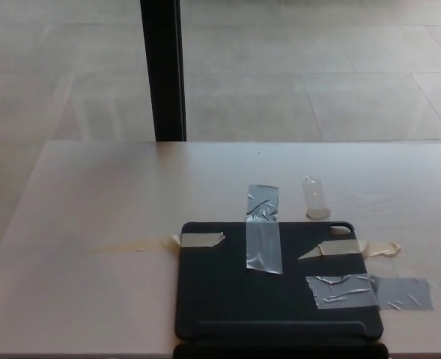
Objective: The robot uses its right hand to open a folded tablet cover kept in the middle of the desk
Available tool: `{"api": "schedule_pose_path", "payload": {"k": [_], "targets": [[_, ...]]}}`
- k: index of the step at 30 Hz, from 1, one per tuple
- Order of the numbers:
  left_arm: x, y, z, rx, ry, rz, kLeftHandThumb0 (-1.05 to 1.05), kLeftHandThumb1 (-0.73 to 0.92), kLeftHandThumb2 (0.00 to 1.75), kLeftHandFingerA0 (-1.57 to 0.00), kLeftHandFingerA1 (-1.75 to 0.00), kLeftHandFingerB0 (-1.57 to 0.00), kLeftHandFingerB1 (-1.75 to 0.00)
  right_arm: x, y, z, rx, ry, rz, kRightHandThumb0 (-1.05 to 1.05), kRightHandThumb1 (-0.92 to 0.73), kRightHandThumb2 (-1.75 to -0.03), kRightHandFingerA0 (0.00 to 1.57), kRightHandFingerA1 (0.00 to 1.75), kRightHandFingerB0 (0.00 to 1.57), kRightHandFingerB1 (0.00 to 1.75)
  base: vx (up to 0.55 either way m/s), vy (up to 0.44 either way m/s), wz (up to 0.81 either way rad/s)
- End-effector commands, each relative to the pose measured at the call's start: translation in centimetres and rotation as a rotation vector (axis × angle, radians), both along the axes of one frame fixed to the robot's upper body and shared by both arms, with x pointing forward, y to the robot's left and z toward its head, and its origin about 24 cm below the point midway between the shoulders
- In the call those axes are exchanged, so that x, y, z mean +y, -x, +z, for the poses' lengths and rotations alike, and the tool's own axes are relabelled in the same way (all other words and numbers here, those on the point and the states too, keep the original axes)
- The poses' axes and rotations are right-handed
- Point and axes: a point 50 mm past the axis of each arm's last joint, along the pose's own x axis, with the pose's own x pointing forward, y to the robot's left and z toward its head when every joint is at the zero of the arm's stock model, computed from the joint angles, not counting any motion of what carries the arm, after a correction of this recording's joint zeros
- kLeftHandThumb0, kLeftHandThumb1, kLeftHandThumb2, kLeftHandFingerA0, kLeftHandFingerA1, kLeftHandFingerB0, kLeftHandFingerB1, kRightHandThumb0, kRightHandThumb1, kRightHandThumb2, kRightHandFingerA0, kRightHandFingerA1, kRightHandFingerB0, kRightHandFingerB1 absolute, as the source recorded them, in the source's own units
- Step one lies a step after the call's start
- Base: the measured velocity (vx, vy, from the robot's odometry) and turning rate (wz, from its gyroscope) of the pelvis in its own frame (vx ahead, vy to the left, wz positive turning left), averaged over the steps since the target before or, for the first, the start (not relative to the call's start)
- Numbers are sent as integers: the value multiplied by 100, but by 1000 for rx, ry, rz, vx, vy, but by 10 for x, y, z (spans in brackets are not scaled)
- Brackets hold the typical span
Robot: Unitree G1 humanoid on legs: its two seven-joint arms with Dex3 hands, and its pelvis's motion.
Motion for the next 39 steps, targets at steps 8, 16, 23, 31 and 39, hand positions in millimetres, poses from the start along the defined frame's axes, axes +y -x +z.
{"api": "schedule_pose_path", "payload": {"k": [8, 16, 23, 31, 39], "targets": [[6, 14, 0, 30, -6, 25, -77, 78, 63, -70, -82, -41, -61, -97, -74, 147, -543, -217, -415, -88, -92, -73, 56, 47, 32, 35, 0, 0, 0], [6, 20, -2, 28, 6, 35, -78, 77, 63, -66, -81, -41, -62, -185, -52, 170, -724, -307, -857, -91, -72, -112, 57, 59, 37, 50, 0, 0, 0], [4, 23, -5, 44, 8, 36, -79, 76, 63, -64, -79, -42, -61, -264, 10, 100, -782, -509, -1498, -88, -92, -71, 63, 51, 38, 42, 0, 0, 0], [1, 25, -9, 59, 6, 26, -80, 77, 64, -67, -80, -41, -61, -279, 55, 38, -838, -549, -1940, -82, -92, -74, 57, 62, 31, 50, 0, 0, 0], [1, 26, -9, 49, 12, 30, -79, 77, 63, -64, -78, -40, -61, -279, 66, 10, -792, -523, -2006, -85, -92, -78, 51, 66, 26, 51, 0, 0, 0]]}}
